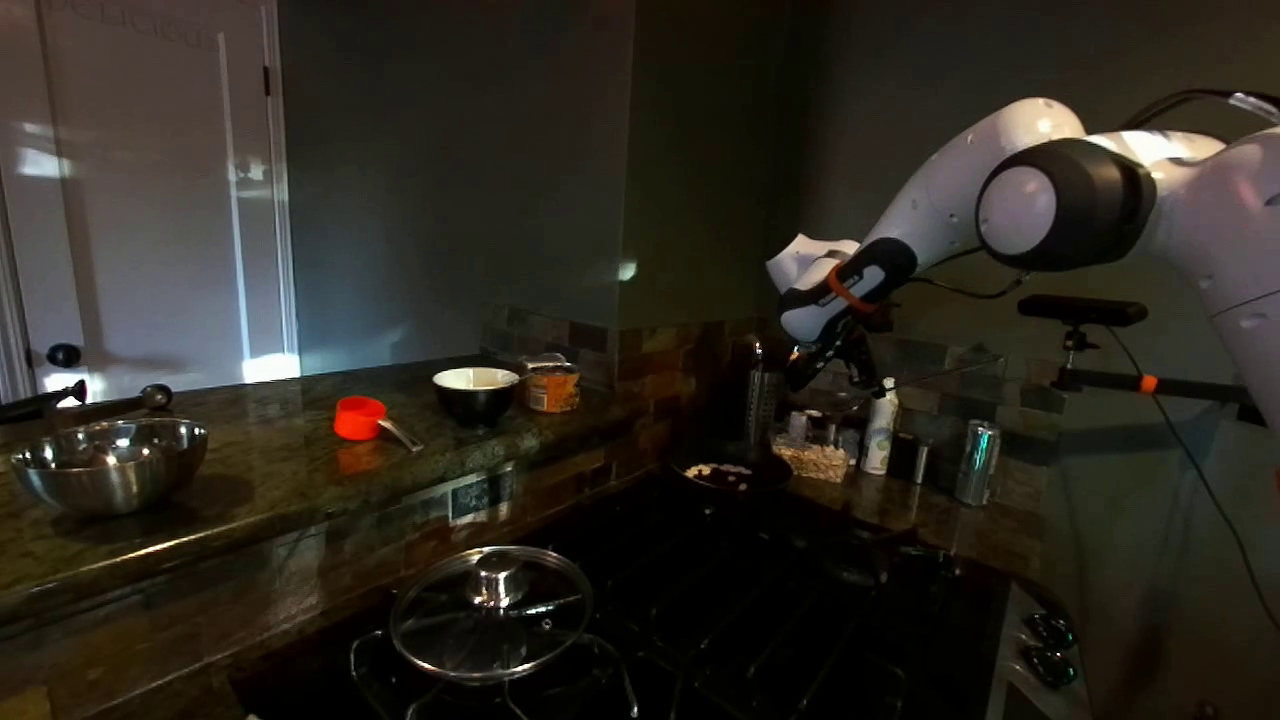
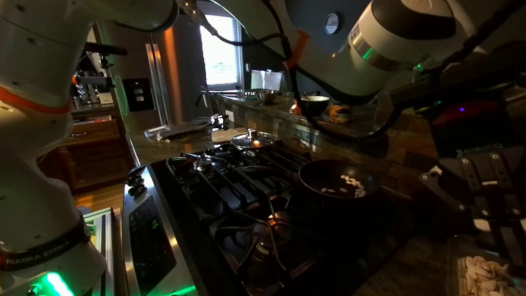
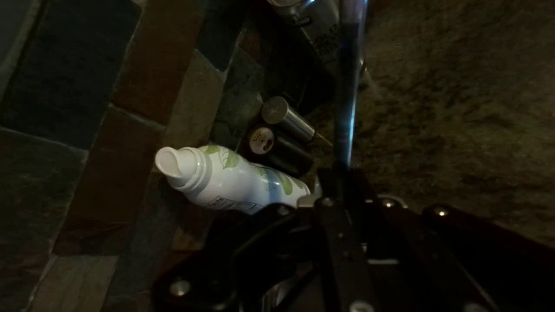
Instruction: Put the spoon in the bowl
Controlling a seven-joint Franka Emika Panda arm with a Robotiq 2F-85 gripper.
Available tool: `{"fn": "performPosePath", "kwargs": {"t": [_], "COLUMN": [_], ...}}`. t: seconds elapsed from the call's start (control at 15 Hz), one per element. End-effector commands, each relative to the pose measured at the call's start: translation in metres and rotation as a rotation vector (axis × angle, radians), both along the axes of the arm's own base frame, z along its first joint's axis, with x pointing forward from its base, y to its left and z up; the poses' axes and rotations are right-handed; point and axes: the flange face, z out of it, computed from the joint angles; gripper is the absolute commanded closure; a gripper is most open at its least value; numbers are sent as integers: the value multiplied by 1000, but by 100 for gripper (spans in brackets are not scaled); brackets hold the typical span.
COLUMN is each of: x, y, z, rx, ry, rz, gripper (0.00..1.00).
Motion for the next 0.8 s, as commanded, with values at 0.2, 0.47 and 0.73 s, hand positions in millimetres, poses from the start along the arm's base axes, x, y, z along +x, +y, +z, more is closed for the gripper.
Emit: {"fn": "performPosePath", "kwargs": {"t": [0.2, 0.47, 0.73], "x": [17, 35, 45], "y": [-32, -27, -25], "z": [-56, -72, -87], "rx": [-21, -55, -77], "ry": [53, 47, 78], "rz": [-22, -8, -4], "gripper": [97, 97, 97]}}
